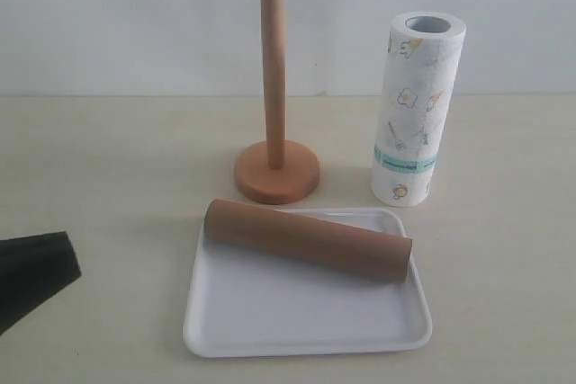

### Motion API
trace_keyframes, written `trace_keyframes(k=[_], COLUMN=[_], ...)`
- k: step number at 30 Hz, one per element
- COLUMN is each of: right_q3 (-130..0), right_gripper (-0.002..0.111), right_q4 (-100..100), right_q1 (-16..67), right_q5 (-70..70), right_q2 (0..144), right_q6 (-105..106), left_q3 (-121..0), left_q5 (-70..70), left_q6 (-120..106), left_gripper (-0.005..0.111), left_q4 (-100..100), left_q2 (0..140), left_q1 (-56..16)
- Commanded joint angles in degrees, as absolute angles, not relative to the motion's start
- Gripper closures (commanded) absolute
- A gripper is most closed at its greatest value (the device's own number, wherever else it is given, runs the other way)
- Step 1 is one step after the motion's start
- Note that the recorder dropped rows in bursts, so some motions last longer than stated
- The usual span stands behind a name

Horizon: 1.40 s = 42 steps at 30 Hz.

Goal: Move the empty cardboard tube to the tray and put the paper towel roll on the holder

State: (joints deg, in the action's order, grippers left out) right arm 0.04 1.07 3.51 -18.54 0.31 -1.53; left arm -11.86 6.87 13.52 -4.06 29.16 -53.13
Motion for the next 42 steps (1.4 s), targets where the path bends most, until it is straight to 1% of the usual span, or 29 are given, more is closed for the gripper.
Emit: trace_keyframes(k=[1,8,13,18,23,26,31,42], right_q3=[0.0,0.0,0.0,0.0,0.0,0.0,0.0,0.0], right_gripper=[0.108,0.108,0.108,0.108,0.108,0.108,0.108,0.108], right_q4=[1.16,1.16,1.16,1.16,1.16,1.16,1.16,1.16], right_q1=[3.32,3.32,3.32,3.32,3.32,3.32,3.32,3.32], right_q5=[-17.63,-17.63,-17.63,-17.63,-17.63,-17.63,-17.63,-17.63], right_q2=[0.0,0.0,0.0,0.0,0.0,0.0,0.0,0.0], right_q6=[-1.29,-1.29,-1.29,-1.29,-1.29,-1.29,-1.29,-1.29], left_q3=[-11.26,-11.26,-11.6,-11.71,-11.71,-11.71,-11.6,-11.5], left_q5=[7.3,7.3,4.34,3.4,2.95,0.86,-4.52,-9.55], left_q6=[14.3,14.3,5.41,5.48,5.61,5.72,8.42,12.4], left_gripper=[0.102,0.102,0.102,0.102,0.102,0.102,0.102,0.102], left_q4=[-3.67,-3.91,-5.32,-4.92,-4.92,-4.92,-4.92,-4.92], left_q2=[25.04,22.99,21.87,17.91,14.28,11.75,8.52,4.35], left_q1=[-53.28,-53.28,-53.28,-53.28,-52.44,-50.54,-44.08,-21.27])
